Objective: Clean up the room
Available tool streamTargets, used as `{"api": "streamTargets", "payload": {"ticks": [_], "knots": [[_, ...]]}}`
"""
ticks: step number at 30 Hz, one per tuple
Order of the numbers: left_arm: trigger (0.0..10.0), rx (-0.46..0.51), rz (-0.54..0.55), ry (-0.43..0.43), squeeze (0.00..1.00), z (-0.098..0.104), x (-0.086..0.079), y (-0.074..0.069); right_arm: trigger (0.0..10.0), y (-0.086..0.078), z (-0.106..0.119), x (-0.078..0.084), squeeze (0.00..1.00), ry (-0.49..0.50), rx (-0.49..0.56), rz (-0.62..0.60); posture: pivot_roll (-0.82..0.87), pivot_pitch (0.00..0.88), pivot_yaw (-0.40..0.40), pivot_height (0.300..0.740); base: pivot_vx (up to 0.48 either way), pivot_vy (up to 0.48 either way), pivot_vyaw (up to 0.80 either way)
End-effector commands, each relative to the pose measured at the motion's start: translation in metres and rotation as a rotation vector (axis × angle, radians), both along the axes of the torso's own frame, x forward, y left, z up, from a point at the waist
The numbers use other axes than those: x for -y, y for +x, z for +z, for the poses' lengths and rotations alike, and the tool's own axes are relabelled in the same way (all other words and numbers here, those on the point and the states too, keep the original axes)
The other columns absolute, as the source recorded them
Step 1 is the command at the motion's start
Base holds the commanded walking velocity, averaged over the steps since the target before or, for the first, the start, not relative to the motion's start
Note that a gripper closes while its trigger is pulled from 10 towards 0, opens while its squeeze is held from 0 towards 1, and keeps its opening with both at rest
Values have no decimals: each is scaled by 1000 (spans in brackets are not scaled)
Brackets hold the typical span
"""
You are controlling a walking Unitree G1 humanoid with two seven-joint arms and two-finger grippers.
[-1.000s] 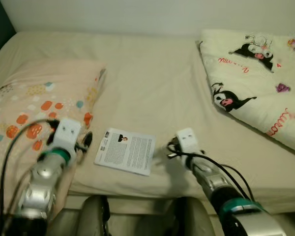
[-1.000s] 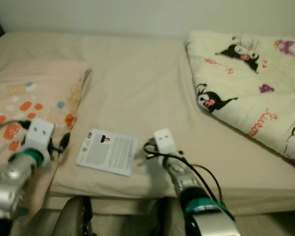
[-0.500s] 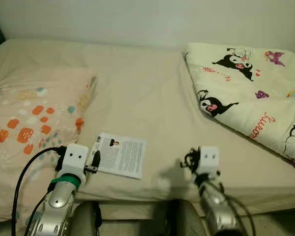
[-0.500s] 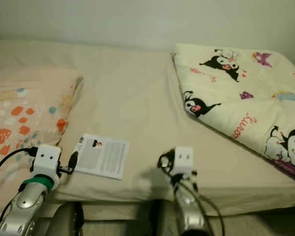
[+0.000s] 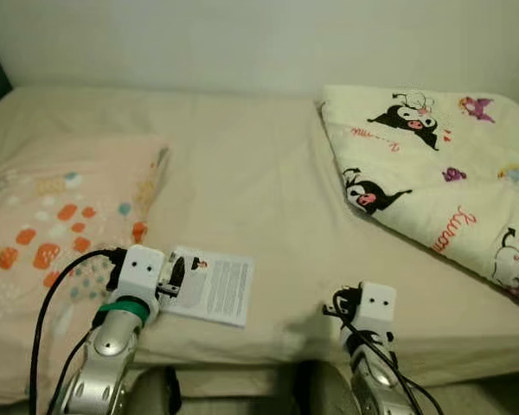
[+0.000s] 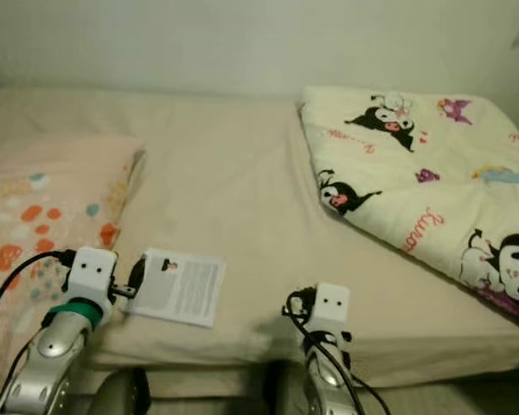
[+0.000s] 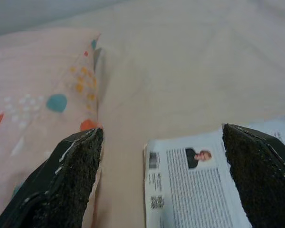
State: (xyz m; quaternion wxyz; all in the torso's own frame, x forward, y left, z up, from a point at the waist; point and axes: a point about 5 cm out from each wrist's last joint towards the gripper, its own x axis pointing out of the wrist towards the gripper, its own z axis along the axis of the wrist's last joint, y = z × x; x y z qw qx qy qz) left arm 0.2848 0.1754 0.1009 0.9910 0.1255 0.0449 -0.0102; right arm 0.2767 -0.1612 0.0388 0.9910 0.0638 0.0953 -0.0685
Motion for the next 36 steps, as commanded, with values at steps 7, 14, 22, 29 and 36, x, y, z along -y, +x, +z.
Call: {"api": "streamTargets", "payload": {"ticks": [7,14,22,29,36], "knots": [[10000,-20,-20,-13,0,-8,7,-2,10000,-3,-1,0,0,12,-31,-6,93,0,-1,671,0,0,0],[10000,-24,-24,-16,0,-10,7,-4,10000,-5,-2,1,0,15,-38,-6,90,0,0,691,0,0,0],[10000,-35,-18,-26,0,-14,7,-6,10000,-11,-3,-1,0,24,-48,-11,84,0,0,726,0,0,0],[10000,-33,-2,-37,0,-13,6,-6,10000,-10,-3,-4,0,37,-52,-15,101,0,-11,740,0,0,0],[10000,-17,43,-36,0,-6,-2,-1,10000,0,4,-2,0,43,-42,-25,107,0,-5,740,0,0,0]]}}
